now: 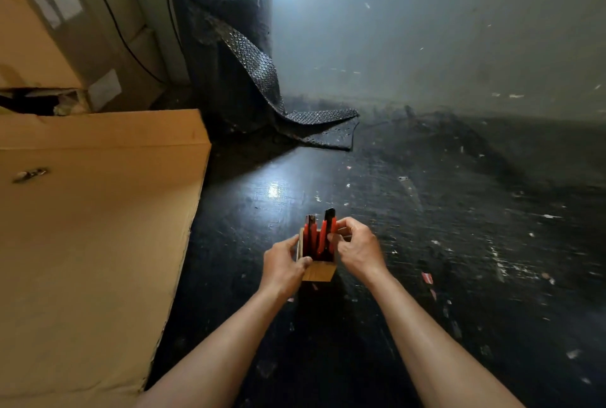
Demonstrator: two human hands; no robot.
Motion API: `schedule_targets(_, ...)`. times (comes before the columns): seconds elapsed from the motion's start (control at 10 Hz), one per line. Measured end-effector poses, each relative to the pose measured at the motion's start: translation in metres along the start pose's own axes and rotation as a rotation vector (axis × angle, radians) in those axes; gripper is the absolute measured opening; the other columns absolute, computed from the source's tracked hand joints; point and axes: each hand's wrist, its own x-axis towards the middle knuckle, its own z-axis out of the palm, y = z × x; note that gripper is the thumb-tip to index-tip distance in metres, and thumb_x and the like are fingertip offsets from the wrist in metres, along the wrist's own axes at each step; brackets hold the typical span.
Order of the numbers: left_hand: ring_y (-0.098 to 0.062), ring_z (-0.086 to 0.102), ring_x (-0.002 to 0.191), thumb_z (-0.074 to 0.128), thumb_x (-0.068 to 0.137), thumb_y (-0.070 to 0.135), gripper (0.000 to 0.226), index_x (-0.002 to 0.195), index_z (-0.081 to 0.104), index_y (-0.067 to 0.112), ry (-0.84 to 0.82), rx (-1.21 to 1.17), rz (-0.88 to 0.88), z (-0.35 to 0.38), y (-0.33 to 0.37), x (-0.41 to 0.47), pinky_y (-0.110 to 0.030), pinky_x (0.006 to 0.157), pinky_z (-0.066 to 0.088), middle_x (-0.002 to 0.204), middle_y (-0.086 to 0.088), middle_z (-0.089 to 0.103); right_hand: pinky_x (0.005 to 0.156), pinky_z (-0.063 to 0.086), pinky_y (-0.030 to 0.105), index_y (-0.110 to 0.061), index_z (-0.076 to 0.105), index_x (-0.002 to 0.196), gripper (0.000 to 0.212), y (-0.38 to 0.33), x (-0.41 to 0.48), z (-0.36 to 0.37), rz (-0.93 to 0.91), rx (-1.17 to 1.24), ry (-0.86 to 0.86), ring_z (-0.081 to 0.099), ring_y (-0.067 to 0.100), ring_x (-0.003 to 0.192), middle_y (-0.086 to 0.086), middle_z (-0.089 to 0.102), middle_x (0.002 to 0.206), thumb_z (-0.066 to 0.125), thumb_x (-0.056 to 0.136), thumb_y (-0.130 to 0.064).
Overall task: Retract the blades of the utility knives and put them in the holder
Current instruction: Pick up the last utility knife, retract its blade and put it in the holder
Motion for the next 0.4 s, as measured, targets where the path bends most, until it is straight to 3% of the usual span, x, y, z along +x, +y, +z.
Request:
schedule_targets(0.2,-0.014,0.069,0.12,0.08,0.086,0.006,0.053,0.135,0.068,0.024,0.026,-0.056,0.032,0.002,-0.006,0.009,-0.039,0.108,0.053,0.127,0.0,0.075,0.085,0.058,0.04,-0.019,0.073,0.101,0.01,-0.002,0.002,0.0,0.034,-0.064,-0.032,0.071,0.021,0.095,0.002,0.077,0.101,0.066,0.095,-0.021)
schedule_targets(0.4,-0.022,0.065,0.127,0.083,0.086,0.017,0.059,0.141,0.062,0.013,0.021,-0.053,0.016,-0.001,-0.013,0.004,-0.041,0.106,0.055,0.136,-0.006,0.07,0.087,0.058,0.036,-0.017,0.071,0.114,0.019,-0.007,-0.01,-0.014,0.0,-0.068,-0.021,0.069,0.017,0.1,0.001,0.074,0.108,0.067,0.096,-0.023)
